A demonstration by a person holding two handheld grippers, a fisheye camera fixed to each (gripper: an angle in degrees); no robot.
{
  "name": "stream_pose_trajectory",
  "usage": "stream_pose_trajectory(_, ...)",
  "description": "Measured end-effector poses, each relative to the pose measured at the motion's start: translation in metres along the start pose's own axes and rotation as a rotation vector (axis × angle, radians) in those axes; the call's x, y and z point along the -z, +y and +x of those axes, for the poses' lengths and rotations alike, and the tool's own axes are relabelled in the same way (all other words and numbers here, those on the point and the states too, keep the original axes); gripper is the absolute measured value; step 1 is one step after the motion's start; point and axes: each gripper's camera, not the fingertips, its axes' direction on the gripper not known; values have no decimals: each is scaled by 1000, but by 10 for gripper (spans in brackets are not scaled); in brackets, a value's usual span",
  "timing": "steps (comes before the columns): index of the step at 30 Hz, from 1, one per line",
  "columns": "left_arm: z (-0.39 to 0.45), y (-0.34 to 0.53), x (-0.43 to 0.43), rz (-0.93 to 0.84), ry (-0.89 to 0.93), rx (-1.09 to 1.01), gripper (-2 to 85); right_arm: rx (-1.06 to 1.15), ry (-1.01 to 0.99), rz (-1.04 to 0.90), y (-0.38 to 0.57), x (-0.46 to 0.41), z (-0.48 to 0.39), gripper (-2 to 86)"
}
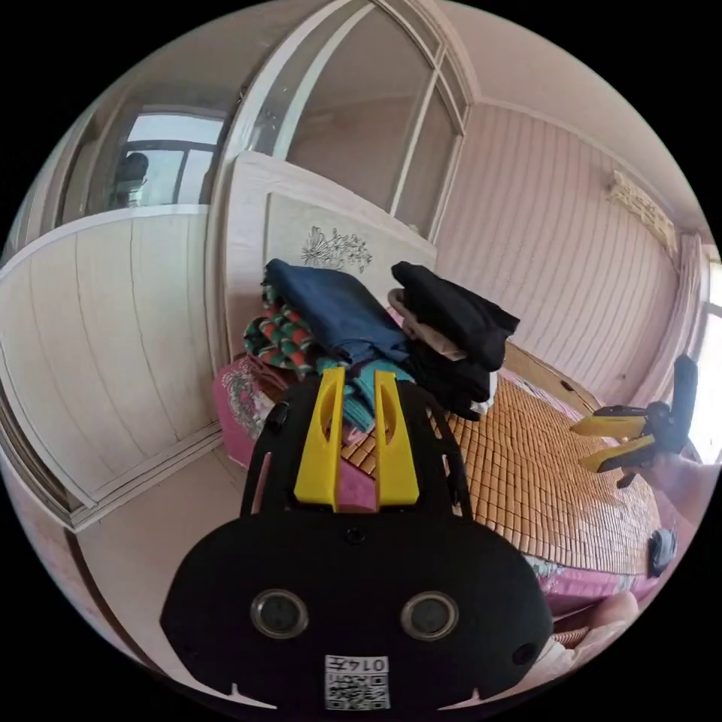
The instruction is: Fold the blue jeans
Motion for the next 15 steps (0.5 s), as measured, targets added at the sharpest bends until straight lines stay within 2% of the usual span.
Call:
stream_pose_trajectory(4,-30,-41,-22,-41,69,69,87,128,32,52,-94,-88,-11,141)
stream_pose_trajectory(8,-22,-77,-38,-23,60,61,99,215,35,-3,-161,-185,-38,127)
stream_pose_trajectory(11,-19,-108,-57,-69,56,65,101,235,44,-93,-187,-249,-58,139)
stream_pose_trajectory(15,-20,-144,-57,-91,-13,118,62,259,87,-191,-195,-306,-72,143)
